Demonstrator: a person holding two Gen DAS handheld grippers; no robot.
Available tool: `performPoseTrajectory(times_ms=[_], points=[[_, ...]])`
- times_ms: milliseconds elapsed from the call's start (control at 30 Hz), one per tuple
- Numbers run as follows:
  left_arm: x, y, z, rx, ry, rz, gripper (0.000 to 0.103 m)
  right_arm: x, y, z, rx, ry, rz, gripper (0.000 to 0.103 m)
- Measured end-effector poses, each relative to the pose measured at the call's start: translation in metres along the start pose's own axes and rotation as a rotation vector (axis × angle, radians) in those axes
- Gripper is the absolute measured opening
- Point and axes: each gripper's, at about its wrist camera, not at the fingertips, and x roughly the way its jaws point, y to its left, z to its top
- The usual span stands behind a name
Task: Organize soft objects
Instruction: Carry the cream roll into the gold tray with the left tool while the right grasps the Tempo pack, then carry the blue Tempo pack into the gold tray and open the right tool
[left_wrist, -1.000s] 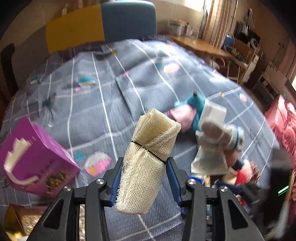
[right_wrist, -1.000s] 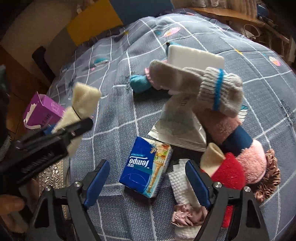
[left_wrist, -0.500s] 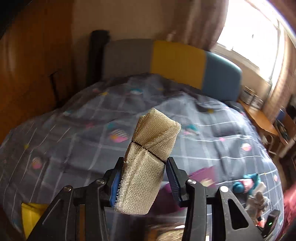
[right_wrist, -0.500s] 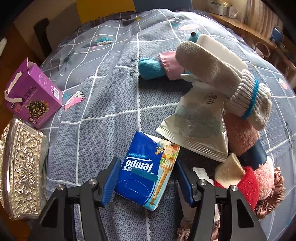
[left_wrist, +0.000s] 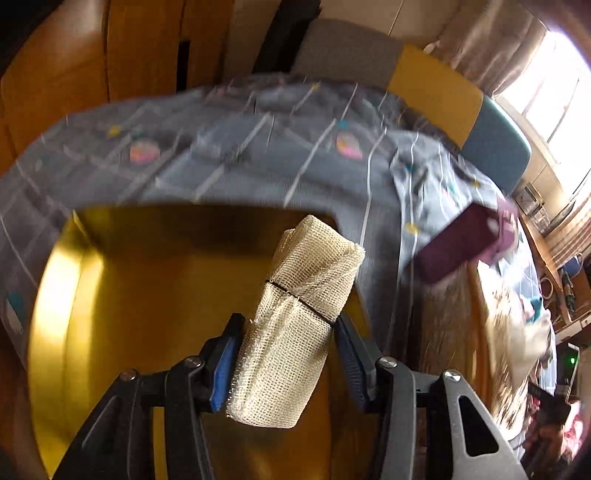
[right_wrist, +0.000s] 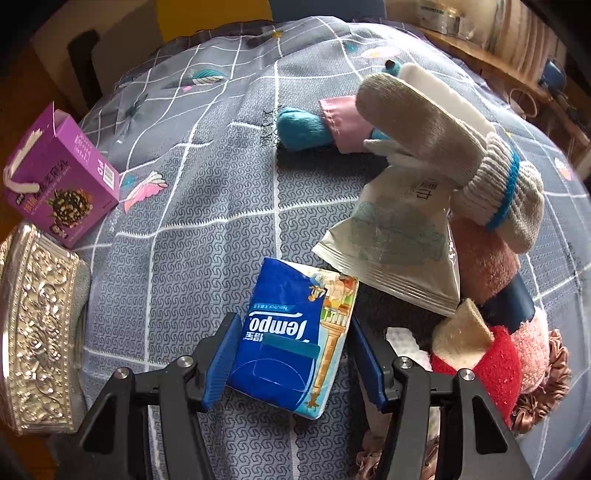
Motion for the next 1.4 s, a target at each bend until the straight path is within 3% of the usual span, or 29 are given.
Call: performPoseTrajectory(times_ms=[100,267,433,667,833,1300,1400], points=[[0.008,-0.002,-0.022,0.004,0.049,-0.072,0.057,0.000,0.003,-0.003,-0.034,-0.008,-0.025,0.059],[0.007,-0.004,-0.050,0.021,0.070,-0.084,0.065,0.000,0.004,-0.005,-0.061,-0.018,-0.051,0.058],[-0.007,-0.001,-0.068,0.050,0.059,-0.053,0.066,-0.003,0.003,-0.007,-0.062,-0.024,-0.055,0.057],[-0.036,-0.012,-0.078,0.180,-0.066,0.050,0.066,-0.006,0.010,-0.002,-0.057,0.000,-0.061,0.056],[-0.050,-0.018,-0.078,0.195,-0.136,0.086,0.066,-0.018,0.021,0.022,-0.079,0.002,-0.053,0.055],[-0.049,-0.008,-0.075,0.175,-0.102,0.027,0.066,-0.072,0.100,0.121,-0.157,-0.151,-0.042,0.056],[-0.052,-0.007,-0.074,0.179,-0.119,0.041,0.066,-0.084,0.123,0.133,-0.170,-0.193,-0.006,0.056]])
